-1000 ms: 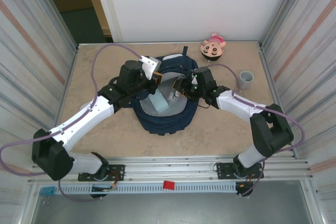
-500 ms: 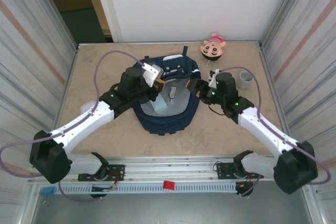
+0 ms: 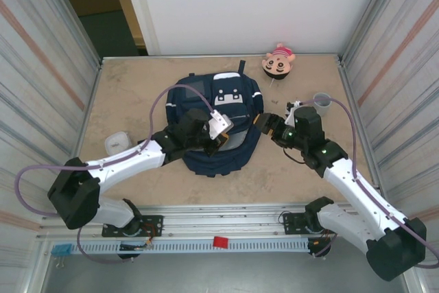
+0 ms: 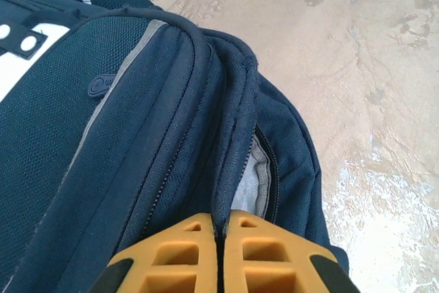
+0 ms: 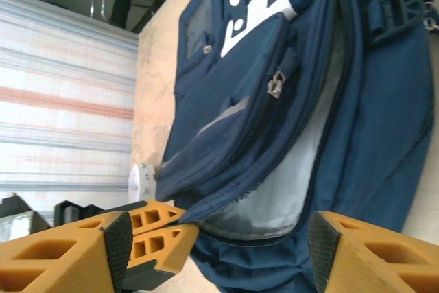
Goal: Pack the student bag
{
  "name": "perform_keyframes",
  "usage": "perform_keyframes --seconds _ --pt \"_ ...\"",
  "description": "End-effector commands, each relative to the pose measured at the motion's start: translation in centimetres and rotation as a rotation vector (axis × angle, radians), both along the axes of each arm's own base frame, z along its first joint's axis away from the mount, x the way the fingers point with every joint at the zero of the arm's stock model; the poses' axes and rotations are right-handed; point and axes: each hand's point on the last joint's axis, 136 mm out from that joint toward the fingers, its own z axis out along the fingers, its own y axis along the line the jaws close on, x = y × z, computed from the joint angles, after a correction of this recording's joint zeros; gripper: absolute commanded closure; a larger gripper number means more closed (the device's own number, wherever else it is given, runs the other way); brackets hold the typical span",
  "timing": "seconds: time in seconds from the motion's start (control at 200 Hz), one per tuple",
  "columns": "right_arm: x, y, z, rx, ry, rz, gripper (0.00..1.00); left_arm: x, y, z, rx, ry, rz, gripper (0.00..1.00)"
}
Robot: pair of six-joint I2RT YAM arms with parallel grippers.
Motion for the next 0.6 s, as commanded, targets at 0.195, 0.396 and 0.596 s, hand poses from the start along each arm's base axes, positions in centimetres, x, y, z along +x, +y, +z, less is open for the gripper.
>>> perform_keyframes --seconds 0.195,0.396,0.596 --pt "-0.2 -0.5 -0.5 -0.062 0.001 0.015 0.31 -1.2 -2.1 -0.2 -0.032 0.009 -0.027 0.97" --pt "0.3 -0.6 0.1 -0.111 -0.045 0.031 0.31 -1.2 -3.3 -0.3 -0.068 0.038 0.017 0.95" --pt "0.8 -0.4 2.1 -0.216 -0.207 0.083 0.31 -1.3 -3.4 1.1 -0.124 0.059 0.065 0.73"
